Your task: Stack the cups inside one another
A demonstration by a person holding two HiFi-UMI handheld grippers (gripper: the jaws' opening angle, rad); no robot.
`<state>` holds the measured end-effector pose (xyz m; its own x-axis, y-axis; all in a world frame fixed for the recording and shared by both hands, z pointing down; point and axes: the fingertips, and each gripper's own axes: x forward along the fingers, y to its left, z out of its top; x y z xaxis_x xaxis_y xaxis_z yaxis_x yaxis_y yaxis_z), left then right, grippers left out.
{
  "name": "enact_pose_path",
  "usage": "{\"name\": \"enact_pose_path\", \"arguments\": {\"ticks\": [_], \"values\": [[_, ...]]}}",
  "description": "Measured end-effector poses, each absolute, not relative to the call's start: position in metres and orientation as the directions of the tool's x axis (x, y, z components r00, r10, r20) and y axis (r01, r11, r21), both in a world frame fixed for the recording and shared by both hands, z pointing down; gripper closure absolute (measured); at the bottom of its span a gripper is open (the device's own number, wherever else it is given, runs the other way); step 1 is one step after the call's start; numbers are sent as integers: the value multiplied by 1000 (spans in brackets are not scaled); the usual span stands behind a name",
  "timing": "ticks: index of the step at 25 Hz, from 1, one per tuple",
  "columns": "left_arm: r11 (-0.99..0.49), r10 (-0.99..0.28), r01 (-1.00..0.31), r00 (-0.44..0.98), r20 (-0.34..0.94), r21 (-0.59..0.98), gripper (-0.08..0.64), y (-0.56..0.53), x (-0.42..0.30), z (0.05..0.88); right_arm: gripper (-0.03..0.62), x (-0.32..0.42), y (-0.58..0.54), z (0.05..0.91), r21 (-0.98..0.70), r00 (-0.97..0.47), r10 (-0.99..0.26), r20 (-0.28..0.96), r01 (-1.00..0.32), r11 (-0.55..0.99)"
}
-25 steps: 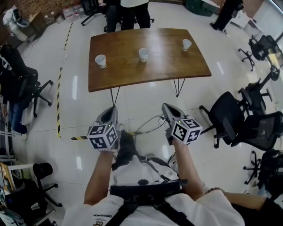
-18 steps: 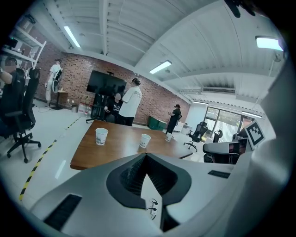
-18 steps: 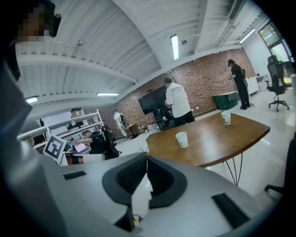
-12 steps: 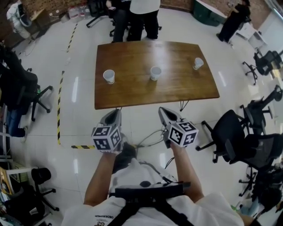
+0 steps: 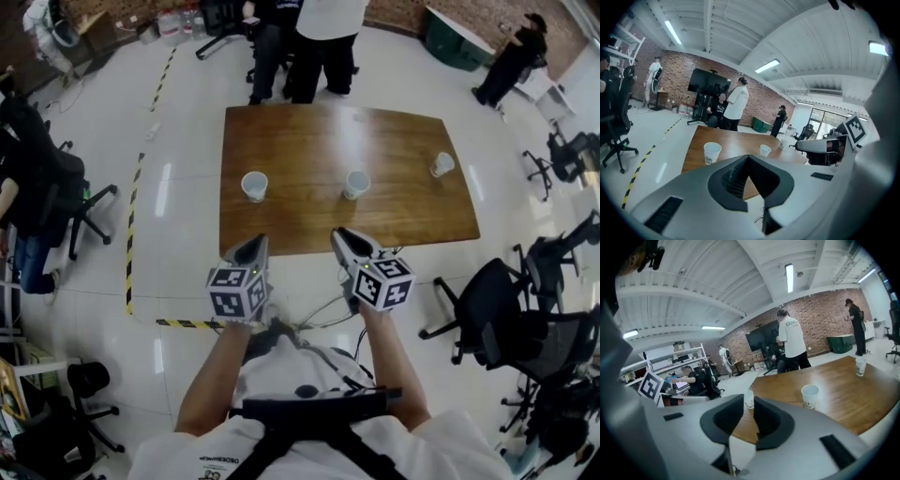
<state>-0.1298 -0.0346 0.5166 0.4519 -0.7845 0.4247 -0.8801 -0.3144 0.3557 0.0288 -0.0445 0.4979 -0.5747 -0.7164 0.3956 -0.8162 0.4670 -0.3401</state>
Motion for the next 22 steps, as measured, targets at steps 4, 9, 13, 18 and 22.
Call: {"name": "enact_pose_path", "arguments": {"ticks": [4,9,13,18,22], "values": [[-333,-772,-874,468,431,354,560,-54,-141,521,480,6,-67,501,-315,-576,-709,408,-817,482],[-336,-763,-872,474,439,357,560,-65,-152,526,471,-19,-88,507,-273,-583,-686,435,-811,517],[-319,-766,-876,464,445,362,560,-73,-155,532,471,-38,-104,514,-235,-607,-648,461,-787,571],[-270,-775,-887,431,462,376,560,-83,-169,546,471,-76,-128,536,-188,-639,-573,512,-735,652],[-227,-779,-894,405,479,387,560,-91,-180,558,460,-108,-145,546,-145,-660,-512,550,-679,719]]}}
